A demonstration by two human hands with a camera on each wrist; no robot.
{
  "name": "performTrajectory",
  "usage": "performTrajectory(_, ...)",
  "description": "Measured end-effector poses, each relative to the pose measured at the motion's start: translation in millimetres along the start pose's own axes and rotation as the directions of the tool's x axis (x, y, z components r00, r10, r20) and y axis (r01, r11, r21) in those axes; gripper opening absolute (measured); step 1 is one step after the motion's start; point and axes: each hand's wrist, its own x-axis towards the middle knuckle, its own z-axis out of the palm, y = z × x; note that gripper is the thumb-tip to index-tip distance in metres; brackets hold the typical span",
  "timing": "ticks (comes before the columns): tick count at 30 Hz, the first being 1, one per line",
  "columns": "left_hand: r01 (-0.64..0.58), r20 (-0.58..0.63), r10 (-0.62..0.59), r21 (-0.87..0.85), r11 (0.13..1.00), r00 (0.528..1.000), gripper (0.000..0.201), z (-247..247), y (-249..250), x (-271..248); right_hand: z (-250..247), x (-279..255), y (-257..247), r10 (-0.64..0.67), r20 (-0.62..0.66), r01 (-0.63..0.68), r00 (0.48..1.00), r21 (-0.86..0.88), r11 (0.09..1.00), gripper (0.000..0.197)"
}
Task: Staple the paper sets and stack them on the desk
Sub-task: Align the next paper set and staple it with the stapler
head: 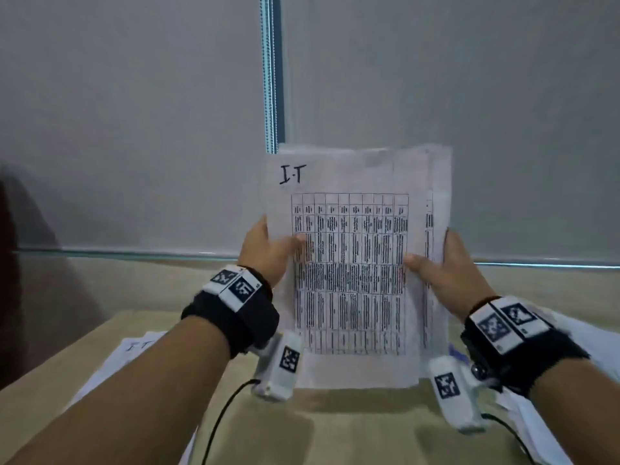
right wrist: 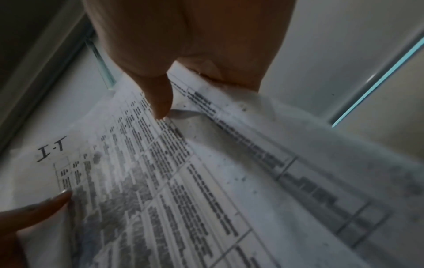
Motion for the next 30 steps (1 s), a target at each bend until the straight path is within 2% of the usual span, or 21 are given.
performTrajectory(1,0.01,0.012,-0.011,0.016,1.0,1.0,0.059,2,0,-1,2,-1,-1,0.024,-0.009,-0.024,1.0,0.009,1.0,0.054)
performTrajectory(2,0.034,0.026,-0.035,0.034,0.999,0.999,0.072,4,-5,0,5,-1,0,0.049,-0.019,-0.048,0.999,0.041,0.998,0.059)
performTrajectory(3,0.055,0.025,-0.056,0.043,0.998,0.998,0.07,6,-10,-2,8,-2,3,0.074,-0.024,-0.072,0.997,0.073,0.995,0.061)
performTrajectory(6,0.084,0.015,-0.086,0.086,0.993,0.996,0.033,7,-26,-12,20,-6,9,0.13,-0.005,-0.129,0.992,0.06,0.99,0.055)
performTrajectory(7,0.092,0.016,-0.094,0.103,0.99,0.995,0.027,8,-30,-15,23,-9,10,0.144,0.009,-0.144,0.99,0.042,0.989,0.052)
performTrajectory(10,0.097,-0.012,-0.096,0.061,0.993,0.995,0.02,9,-31,-15,29,-11,7,0.147,-0.053,-0.143,0.988,0.065,0.988,0.043)
performTrajectory(12,0.053,-0.071,-0.053,-0.008,0.999,0.996,0.016,7,-24,-10,28,-6,1,0.115,-0.144,-0.099,0.983,0.116,0.988,0.038)
performTrajectory(14,0.005,-0.09,-0.01,-0.054,0.999,0.996,0.016,7,-20,-8,26,-1,-2,0.099,-0.169,-0.08,0.981,0.114,0.99,0.032)
performTrajectory(18,0.031,0.011,-0.031,0.021,0.999,0.999,0.007,12,-24,-17,34,-3,-4,0.09,-0.115,-0.094,0.989,-0.029,0.995,0.026)
performTrajectory(19,0.0,0.011,-0.001,0.061,0.998,1.0,0.006,14,-22,-18,37,-2,-9,0.05,-0.128,-0.058,0.99,-0.055,0.997,0.027)
performTrajectory(21,-0.125,-0.078,0.136,0.128,0.984,0.988,0.004,16,-8,-13,38,1,-25,-0.064,-0.195,0.048,0.979,-0.087,0.995,0.025)
performTrajectory(23,-0.239,-0.183,0.258,0.12,0.963,0.948,0.012,16,9,-5,36,6,-41,-0.138,-0.296,0.121,0.945,-0.075,0.99,0.021)
performTrajectory(24,-0.269,-0.204,0.281,0.085,0.959,0.938,0.017,15,15,-3,35,8,-44,-0.134,-0.329,0.123,0.935,-0.054,0.991,0.02)
performTrajectory(26,-0.236,-0.182,0.236,0.023,0.972,0.955,0.027,14,11,-3,35,5,-40,-0.044,-0.318,0.038,0.947,-0.026,0.999,0.024)
performTrajectory(28,-0.089,-0.109,0.09,0.014,0.996,0.99,0.033,11,-9,-10,40,-3,-22,0.107,-0.231,-0.117,0.967,-0.03,0.993,0.03)
performTrajectory(30,0.017,-0.058,-0.014,0.06,0.998,0.998,0.036,11,-32,-19,45,-10,-2,0.213,-0.145,-0.22,0.966,-0.032,0.975,0.033)
